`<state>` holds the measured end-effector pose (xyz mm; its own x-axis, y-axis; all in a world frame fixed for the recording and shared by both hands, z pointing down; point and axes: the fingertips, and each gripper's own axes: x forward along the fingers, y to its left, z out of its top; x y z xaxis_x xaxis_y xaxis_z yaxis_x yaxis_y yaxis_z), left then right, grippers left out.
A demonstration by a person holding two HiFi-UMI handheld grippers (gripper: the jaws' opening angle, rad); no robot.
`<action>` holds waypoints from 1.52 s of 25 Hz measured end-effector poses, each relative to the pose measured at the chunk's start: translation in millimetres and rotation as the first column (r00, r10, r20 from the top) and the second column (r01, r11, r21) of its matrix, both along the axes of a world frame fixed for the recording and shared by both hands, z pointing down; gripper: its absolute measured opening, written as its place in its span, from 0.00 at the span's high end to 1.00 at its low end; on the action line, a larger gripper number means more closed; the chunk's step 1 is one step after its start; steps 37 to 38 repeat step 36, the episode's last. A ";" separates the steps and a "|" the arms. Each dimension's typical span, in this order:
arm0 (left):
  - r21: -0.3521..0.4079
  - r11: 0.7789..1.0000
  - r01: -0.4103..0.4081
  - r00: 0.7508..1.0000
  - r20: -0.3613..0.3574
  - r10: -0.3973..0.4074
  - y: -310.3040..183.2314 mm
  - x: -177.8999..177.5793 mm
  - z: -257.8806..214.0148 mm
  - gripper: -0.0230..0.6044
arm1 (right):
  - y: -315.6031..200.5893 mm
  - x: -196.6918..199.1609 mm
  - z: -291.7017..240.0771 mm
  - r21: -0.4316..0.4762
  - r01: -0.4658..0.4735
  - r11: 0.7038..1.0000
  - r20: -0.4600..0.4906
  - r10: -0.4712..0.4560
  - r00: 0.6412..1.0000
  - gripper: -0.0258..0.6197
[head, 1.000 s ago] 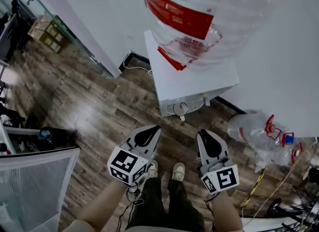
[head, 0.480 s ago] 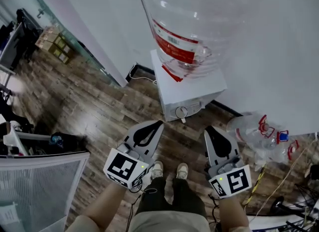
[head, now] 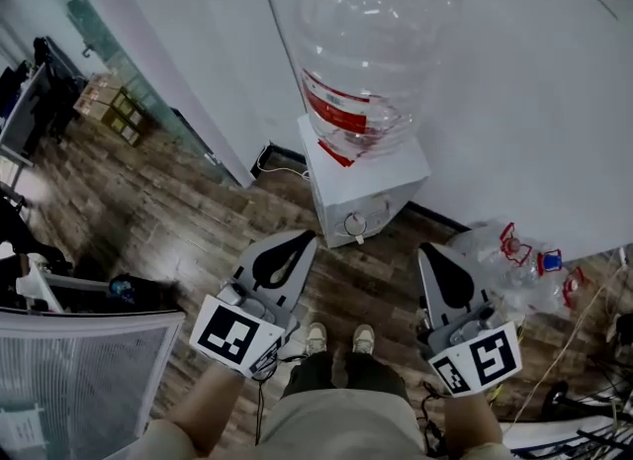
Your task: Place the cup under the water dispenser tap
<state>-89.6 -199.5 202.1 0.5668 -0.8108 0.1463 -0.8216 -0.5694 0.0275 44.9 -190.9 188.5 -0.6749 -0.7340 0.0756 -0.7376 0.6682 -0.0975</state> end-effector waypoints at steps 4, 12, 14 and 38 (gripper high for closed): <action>0.020 1.000 -0.009 1.000 -0.005 0.009 17.0 3.0 -22.0 0.95 | 19.9 0.5 -22.8 0.014 0.014 1.000 -0.012 -0.014 1.000 0.95; 0.027 1.000 -0.010 1.000 -0.007 0.010 51.4 6.4 -37.4 0.95 | 53.2 -5.7 -32.4 0.012 0.070 0.997 -0.048 -0.069 0.996 0.95; 0.020 1.000 -0.017 1.000 -0.004 0.017 56.1 10.0 -35.8 0.95 | 56.5 -7.5 -28.6 -0.005 0.074 0.997 -0.047 -0.074 0.996 0.95; 0.043 0.999 -0.006 1.000 0.029 0.004 64.1 11.1 -52.7 0.95 | 57.0 19.9 -44.4 0.023 0.039 0.999 -0.040 -0.039 0.998 0.95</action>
